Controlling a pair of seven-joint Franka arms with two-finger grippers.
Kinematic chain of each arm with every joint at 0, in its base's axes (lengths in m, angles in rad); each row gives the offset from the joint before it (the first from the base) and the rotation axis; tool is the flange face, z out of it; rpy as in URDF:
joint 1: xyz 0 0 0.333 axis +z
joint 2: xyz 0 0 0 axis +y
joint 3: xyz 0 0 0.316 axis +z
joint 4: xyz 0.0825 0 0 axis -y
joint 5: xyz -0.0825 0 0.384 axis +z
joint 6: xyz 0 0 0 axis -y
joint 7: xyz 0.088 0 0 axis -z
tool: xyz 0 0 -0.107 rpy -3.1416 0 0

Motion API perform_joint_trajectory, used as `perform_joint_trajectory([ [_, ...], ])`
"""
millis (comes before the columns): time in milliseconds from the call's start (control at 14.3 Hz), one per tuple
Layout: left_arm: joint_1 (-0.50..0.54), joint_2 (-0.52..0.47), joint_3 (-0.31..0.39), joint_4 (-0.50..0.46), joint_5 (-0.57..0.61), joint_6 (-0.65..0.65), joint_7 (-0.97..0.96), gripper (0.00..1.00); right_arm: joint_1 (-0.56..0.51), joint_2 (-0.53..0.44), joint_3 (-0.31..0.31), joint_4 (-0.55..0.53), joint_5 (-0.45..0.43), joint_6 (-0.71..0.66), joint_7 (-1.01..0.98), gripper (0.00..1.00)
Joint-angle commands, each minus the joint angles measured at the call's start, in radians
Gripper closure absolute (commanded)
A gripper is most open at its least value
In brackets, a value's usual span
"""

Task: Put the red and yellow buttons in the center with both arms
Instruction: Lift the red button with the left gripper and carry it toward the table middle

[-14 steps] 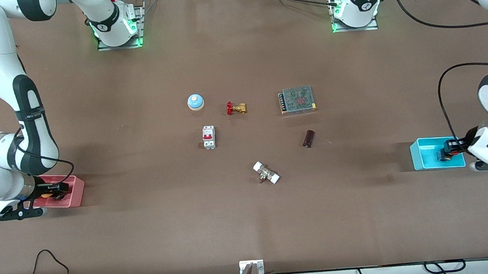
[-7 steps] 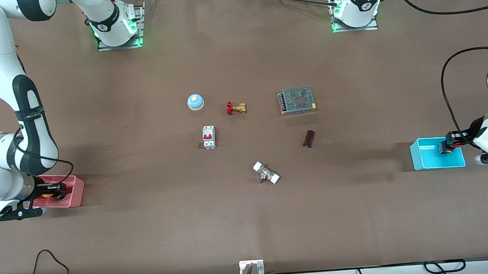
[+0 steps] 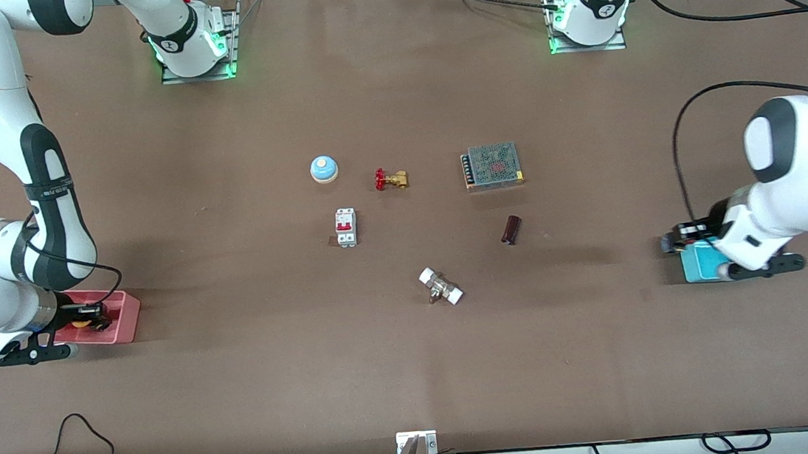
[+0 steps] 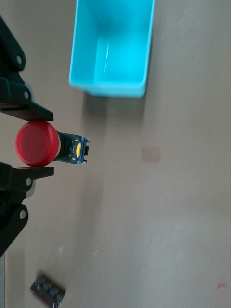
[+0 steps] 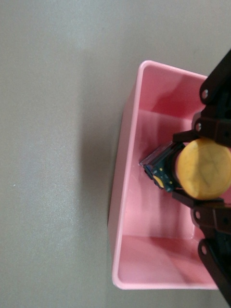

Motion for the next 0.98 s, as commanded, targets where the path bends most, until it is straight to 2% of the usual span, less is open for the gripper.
perform_joint_trajectory([
  [0,-0.013,-0.022,-0.048,-0.039,0.005,-0.004,-0.094,0.78,-0.012,0.013,0.010,0.025,0.021,-0.002,-0.035,0.64],
  [210,-0.095,-0.011,-0.050,-0.059,0.005,0.017,-0.238,0.78,-0.011,0.005,0.010,0.025,0.021,-0.014,-0.039,0.69],
  [420,-0.146,-0.011,-0.050,-0.119,0.005,0.108,-0.331,0.78,-0.006,-0.012,0.010,0.025,0.021,-0.036,-0.039,0.71],
  [629,-0.177,-0.006,-0.050,-0.205,0.005,0.243,-0.381,0.78,-0.004,-0.069,0.010,0.025,0.011,-0.095,-0.039,0.70],
  [909,-0.182,0.023,-0.050,-0.221,0.005,0.278,-0.381,0.78,0.015,-0.165,0.011,0.025,0.014,-0.192,-0.040,0.70],
])
